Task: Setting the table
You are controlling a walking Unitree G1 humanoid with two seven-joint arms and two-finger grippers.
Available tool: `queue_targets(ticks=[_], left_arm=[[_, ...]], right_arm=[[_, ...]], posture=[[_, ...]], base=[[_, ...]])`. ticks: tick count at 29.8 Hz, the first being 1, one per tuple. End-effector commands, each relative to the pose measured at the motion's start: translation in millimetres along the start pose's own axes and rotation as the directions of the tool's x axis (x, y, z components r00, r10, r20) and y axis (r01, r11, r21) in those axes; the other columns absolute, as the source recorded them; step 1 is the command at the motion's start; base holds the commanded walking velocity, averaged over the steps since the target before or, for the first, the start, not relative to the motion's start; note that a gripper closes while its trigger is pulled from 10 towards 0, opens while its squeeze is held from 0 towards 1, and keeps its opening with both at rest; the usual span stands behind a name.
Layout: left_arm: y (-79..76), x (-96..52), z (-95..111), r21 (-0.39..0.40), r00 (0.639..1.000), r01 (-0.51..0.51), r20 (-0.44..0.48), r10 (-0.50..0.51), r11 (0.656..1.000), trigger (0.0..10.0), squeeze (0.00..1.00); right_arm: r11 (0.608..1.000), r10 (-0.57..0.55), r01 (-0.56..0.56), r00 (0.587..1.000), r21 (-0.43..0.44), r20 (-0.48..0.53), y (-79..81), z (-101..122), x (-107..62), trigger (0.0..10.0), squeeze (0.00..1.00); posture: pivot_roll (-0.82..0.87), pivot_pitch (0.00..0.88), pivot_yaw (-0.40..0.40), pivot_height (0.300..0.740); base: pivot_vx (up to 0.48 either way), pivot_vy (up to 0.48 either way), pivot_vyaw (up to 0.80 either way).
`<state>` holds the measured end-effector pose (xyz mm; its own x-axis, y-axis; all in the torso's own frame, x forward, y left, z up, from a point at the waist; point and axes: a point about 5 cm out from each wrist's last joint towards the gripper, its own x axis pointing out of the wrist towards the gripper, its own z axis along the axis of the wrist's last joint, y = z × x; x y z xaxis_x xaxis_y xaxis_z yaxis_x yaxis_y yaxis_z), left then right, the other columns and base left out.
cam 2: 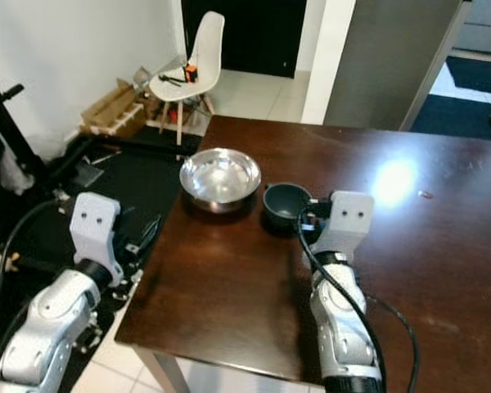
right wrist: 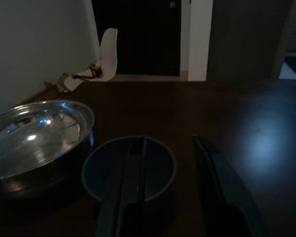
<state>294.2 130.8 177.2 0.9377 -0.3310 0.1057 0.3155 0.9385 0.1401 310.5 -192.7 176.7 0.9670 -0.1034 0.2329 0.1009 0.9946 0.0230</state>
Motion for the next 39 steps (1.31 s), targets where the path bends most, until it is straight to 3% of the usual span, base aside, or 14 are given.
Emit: queue_targets(ticks=[1,5,10,13,20,25,26,32,39], left_arm=[[-0.9,2.7,5,0.007,0.999,0.030,0.022,-0.030,1.000,10.0,0.00],[-0.3,17.8,27,0.034,0.994,0.073,0.083,-0.076,0.997,10.0,0.00],[-0.6,24.5,36,0.042,0.991,0.082,0.102,-0.086,0.996,10.0,0.00],[-2.2,27.7,47,0.067,0.985,0.111,0.125,-0.118,0.992,10.0,0.00],[-2.7,27.1,65,0.124,0.966,0.197,0.145,-0.214,0.973,10.0,0.00],[-6.6,21.1,79,0.189,0.928,0.323,0.128,-0.349,0.927,10.0,0.00],[-8.6,17.6,84,0.201,0.913,0.359,0.128,-0.387,0.912,10.0,0.00],[-14.3,11.5,92,0.202,0.891,0.405,0.132,-0.435,0.891,10.0,0.00],[-15.3,10.1,94,0.191,0.890,0.411,0.126,-0.438,0.891,10.0,0.00]], right_arm=[[1.000,-0.006,0.006,1.000,-0.007,-0.004,-0.5,-1,2.3,10.0,0.00],[0.999,-0.042,0.043,0.995,0.015,-0.093,-5.7,-12,10.3,10.0,0.00],[0.998,-0.053,0.057,0.990,0.025,-0.131,-7.9,-19,16.2,10.0,0.00],[0.995,-0.051,0.066,0.982,0.077,-0.181,-9.2,-22,31.2,10.0,0.00],[0.994,-0.004,0.033,0.964,0.105,-0.264,-7.8,-21,55.4,10.0,0.00],[0.994,0.011,0.029,0.937,0.109,-0.349,-14.0,-24,69.1,10.0,0.00],[0.989,0.032,0.025,0.925,0.147,-0.379,-15.1,-25,72.3,10.0,0.00],[0.996,0.017,0.024,0.904,0.091,-0.427,-23.4,-26,78.1,10.0,0.00],[0.994,0.043,0.014,0.870,0.111,-0.491,-25.9,-33,77.7,10.0,0.00]], posture=[[0.00,0.000,0.106,0.740],[0.00,0.000,0.113,0.740],[0.01,0.000,0.121,0.740],[0.02,0.000,0.138,0.740],[0.05,0.016,0.144,0.740],[0.08,0.044,0.139,0.740],[0.09,0.054,0.136,0.740],[0.09,0.074,0.132,0.740],[0.08,0.087,0.124,0.740]], base=[[0.000,0.000,0.00],[0.000,0.000,0.00],[0.000,0.000,0.00],[0.000,0.000,0.00],[0.000,0.000,0.00],[0.000,0.000,0.00],[0.000,0.000,0.00],[0.000,0.000,0.00],[0.000,0.000,0.00]])
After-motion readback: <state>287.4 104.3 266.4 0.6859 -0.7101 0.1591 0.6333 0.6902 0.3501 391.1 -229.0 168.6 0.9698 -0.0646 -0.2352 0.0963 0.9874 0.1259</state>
